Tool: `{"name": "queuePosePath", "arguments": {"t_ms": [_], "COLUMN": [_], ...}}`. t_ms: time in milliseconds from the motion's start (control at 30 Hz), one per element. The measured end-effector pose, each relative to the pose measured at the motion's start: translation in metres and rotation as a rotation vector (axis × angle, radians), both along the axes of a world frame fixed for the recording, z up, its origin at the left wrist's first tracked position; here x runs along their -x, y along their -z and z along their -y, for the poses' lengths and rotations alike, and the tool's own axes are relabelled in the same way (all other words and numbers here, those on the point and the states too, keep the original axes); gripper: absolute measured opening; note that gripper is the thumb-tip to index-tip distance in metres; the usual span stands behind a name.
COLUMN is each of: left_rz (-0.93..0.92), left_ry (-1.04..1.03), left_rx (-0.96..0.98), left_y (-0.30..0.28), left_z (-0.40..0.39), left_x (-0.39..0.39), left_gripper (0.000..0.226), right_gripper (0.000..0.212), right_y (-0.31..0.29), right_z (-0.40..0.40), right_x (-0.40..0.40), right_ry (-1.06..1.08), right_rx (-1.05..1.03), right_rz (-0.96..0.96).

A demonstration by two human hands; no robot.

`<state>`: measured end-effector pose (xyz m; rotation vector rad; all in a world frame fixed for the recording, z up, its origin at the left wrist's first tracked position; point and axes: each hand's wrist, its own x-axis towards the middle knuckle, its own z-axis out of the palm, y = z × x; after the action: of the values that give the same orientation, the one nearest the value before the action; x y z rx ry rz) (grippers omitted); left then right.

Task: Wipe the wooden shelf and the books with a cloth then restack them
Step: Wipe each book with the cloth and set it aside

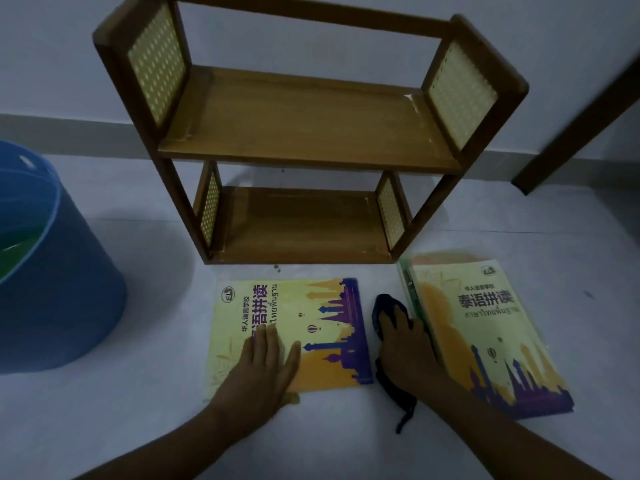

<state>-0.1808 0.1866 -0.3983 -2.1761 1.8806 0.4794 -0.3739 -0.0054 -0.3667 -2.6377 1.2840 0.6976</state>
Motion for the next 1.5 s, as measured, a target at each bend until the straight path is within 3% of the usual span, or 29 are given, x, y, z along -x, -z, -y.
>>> {"name": "queuePosePath", "arguments": {"t_ms": [100, 200, 267, 367, 400, 500, 567, 667, 833, 967, 1033, 1100, 1167, 1200, 1367, 1433, 1500], "left_rz": [0.061, 0.054, -0.031, -0.217, -0.365, -0.751, -0.855, -0.870, -0.760, -0.527, -0.333, -0.239, -0.259, -0.274, -0.287, -0.295, -0.289], "left_ry": [0.094, 0.304, 0.263, 0.053, -0.054, -0.410, -0.604, -0.758, -0.707, -0.552, -0.436, -0.369, -0.214, -0.128, -0.046, -0.056, -0.057], "left_rx": [-0.025, 0.355, 0.531, 0.675, 0.701, 0.695, 0.596, 0.332, 0.061, 0.004, 0.067, 0.180, 0.182, 0.144, 0.020, 0.019, 0.025], "left_y": [-0.009, -0.049, -0.099, -0.158, -0.168, -0.159, -0.136, -0.090, -0.040, -0.030, -0.035, -0.034, -0.027, -0.024, -0.008, -0.009, -0.010], "left_z": [0.006, 0.018, 0.033, 0.037, 0.034, 0.024, 0.021, 0.013, -0.001, -0.004, -0.006, -0.006, -0.007, -0.008, -0.007, -0.008, -0.008], "left_x": [-0.009, -0.010, -0.023, -0.045, -0.045, -0.037, -0.032, -0.041, -0.055, -0.057, -0.059, -0.064, -0.073, -0.077, -0.085, -0.085, -0.085], "left_gripper": [0.060, 0.031, 0.020, 0.030, 0.034, 0.042, 0.041, 0.048, 0.044, 0.035, 0.034, 0.072, 0.119, 0.127, 0.130, 0.130, 0.130], "right_gripper": [0.069, 0.063, 0.068, 0.049, 0.045, 0.036, 0.028, 0.025, 0.038, 0.039, 0.043, 0.055, 0.066, 0.066, 0.039, 0.035, 0.040], "right_y": [0.004, 0.000, -0.007, -0.042, -0.053, -0.067, -0.063, -0.046, -0.017, -0.008, -0.002, 0.006, 0.018, 0.026, 0.022, 0.015, 0.022], "right_z": [0.011, 0.024, 0.027, 0.012, 0.006, -0.003, -0.003, -0.006, -0.012, -0.013, -0.012, -0.009, -0.011, -0.012, 0.001, -0.033, -0.093], "right_x": [0.008, 0.011, 0.013, 0.005, 0.001, -0.009, -0.015, -0.031, -0.061, -0.057, -0.037, -0.009, 0.012, 0.021, 0.019, -0.001, -0.019], "right_ry": [0.019, 0.102, 0.213, 0.411, 0.473, 0.783, 0.905, 0.979, 0.591, 0.281, 0.105, -0.021, 0.056, 0.086, 0.182, 0.063, -0.189], "right_rx": [-0.063, -0.246, -0.307, -0.374, -0.535, -1.269, -1.418, -1.219, -0.728, -0.519, -0.222, 0.127, 0.149, 0.112, 0.060, 0.041, -0.010], "right_rz": [0.042, 0.189, 0.442, 0.887, 0.987, 1.113, 1.065, 0.957, 0.738, 0.739, 0.716, 0.632, 0.506, 0.458, 0.704, 0.769, 0.769]}}
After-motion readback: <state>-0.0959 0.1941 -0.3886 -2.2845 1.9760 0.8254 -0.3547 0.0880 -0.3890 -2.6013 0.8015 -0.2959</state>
